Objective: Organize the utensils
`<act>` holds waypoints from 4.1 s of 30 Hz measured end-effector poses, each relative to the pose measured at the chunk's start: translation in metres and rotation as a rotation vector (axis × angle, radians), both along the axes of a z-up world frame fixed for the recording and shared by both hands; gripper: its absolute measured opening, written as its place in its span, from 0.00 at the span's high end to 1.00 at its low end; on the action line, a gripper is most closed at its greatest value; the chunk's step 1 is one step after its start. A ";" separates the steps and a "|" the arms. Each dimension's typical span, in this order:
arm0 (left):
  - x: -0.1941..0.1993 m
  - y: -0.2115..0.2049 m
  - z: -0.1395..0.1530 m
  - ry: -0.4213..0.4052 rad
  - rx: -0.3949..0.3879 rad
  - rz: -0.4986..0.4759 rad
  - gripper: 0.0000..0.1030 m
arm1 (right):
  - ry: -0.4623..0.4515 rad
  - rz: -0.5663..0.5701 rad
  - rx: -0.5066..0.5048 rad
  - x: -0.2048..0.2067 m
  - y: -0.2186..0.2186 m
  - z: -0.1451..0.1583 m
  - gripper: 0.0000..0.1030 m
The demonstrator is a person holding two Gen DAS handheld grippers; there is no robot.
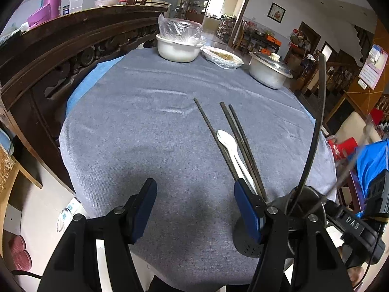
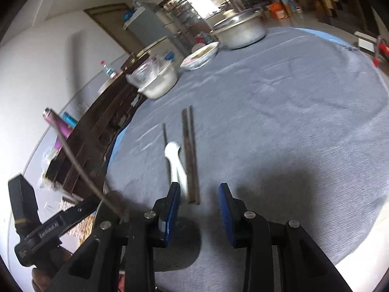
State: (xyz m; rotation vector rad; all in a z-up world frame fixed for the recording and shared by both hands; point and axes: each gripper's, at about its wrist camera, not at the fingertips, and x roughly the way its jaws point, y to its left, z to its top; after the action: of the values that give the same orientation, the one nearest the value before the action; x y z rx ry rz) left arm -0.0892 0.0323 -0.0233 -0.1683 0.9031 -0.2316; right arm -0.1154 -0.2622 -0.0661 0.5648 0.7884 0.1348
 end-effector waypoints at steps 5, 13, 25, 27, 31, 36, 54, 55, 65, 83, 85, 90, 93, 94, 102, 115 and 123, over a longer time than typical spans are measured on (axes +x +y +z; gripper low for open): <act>0.006 0.006 -0.005 0.010 0.003 0.021 0.35 | 0.008 -0.046 0.009 -0.002 -0.018 -0.003 0.65; 0.020 0.016 -0.016 0.033 0.009 0.055 0.35 | 0.032 -0.058 0.020 0.002 -0.027 -0.013 0.65; 0.079 0.013 -0.018 0.035 0.045 0.035 0.35 | 0.071 0.020 -0.022 0.074 -0.033 -0.010 0.65; 0.095 0.011 -0.020 0.050 0.038 0.021 0.35 | 0.087 0.050 -0.013 0.097 -0.032 -0.009 0.65; 0.128 0.006 -0.026 0.084 0.025 -0.015 0.35 | 0.110 0.121 -0.038 0.150 -0.020 -0.010 0.65; 0.161 -0.003 -0.031 0.112 0.020 -0.063 0.35 | 0.144 0.226 -0.066 0.210 0.011 -0.015 0.65; 0.237 -0.013 -0.035 0.289 -0.069 -0.118 0.51 | 0.304 0.234 -0.375 0.267 0.040 -0.029 0.87; 0.240 -0.015 -0.036 0.302 -0.074 -0.121 0.51 | 0.310 0.216 -0.379 0.266 0.034 -0.028 0.87; 0.270 -0.040 -0.050 0.456 -0.096 -0.091 0.51 | 0.370 0.154 -0.332 0.260 -0.005 -0.024 0.87; 0.287 -0.082 -0.068 0.442 0.098 -0.075 0.93 | 0.399 0.211 -0.542 0.277 0.036 -0.028 0.91; 0.284 -0.079 -0.068 0.426 0.087 -0.068 0.94 | 0.380 0.195 -0.509 0.273 0.029 -0.027 0.93; 0.268 -0.075 -0.053 0.320 0.055 -0.078 0.95 | 0.301 0.145 -0.371 0.254 -0.001 -0.019 0.94; 0.256 -0.071 -0.034 0.254 0.053 -0.096 0.95 | 0.209 0.109 -0.321 0.238 -0.016 -0.007 0.94; 0.253 -0.071 -0.025 0.227 0.052 -0.100 0.95 | 0.176 0.090 -0.312 0.231 -0.023 0.000 0.94; 0.221 -0.044 0.040 0.037 0.015 -0.078 0.95 | -0.042 -0.030 -0.254 0.175 -0.057 0.053 0.94; 0.113 0.010 0.105 -0.202 -0.056 0.014 0.95 | -0.292 -0.151 -0.301 0.052 -0.049 0.125 0.94; 0.051 0.017 0.126 -0.302 -0.071 0.017 0.95 | -0.412 -0.156 -0.285 -0.004 -0.032 0.155 0.94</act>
State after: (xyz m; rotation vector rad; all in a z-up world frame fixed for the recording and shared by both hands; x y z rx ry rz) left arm -0.0378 0.0493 0.1025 -0.2010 0.5933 -0.2659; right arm -0.1196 -0.2941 0.0891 0.3106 0.3515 -0.0072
